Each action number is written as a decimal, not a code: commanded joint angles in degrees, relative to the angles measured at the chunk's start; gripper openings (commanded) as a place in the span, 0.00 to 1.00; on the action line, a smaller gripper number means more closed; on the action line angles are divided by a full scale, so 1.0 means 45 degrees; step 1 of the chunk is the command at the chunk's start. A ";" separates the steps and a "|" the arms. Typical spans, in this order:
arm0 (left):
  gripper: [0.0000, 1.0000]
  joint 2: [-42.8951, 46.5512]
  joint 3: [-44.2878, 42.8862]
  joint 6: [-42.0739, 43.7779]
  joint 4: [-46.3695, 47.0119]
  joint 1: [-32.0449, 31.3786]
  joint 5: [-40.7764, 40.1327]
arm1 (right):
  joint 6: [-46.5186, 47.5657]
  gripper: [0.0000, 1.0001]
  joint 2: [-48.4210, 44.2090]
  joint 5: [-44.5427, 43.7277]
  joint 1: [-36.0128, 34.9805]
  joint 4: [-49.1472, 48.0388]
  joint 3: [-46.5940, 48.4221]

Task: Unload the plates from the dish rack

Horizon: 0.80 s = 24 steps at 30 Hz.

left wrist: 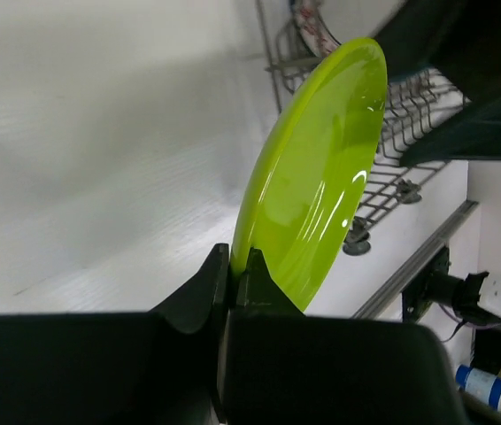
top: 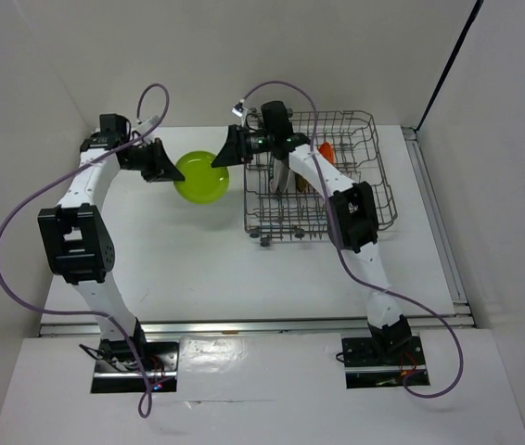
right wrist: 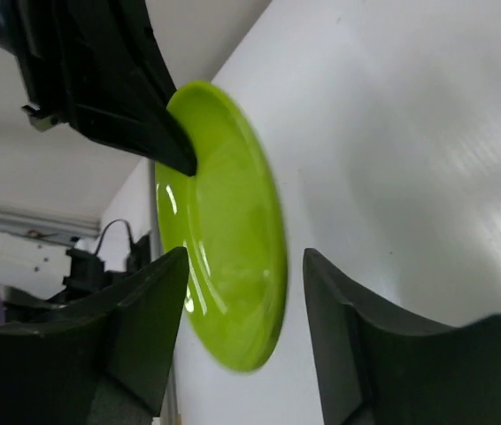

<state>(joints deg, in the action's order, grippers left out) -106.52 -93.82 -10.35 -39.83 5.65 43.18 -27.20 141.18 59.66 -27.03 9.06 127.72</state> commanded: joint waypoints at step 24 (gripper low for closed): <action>0.05 -0.5371 -0.0401 0.1519 -0.0523 0.1186 -0.1215 | 0.2861 0.72 -0.7174 -1.2063 0.3154 0.5898 -0.2834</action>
<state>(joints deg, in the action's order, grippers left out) -128.20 -94.21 -4.91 -42.30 11.00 43.03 -13.21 110.98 8.19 -11.99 32.64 117.56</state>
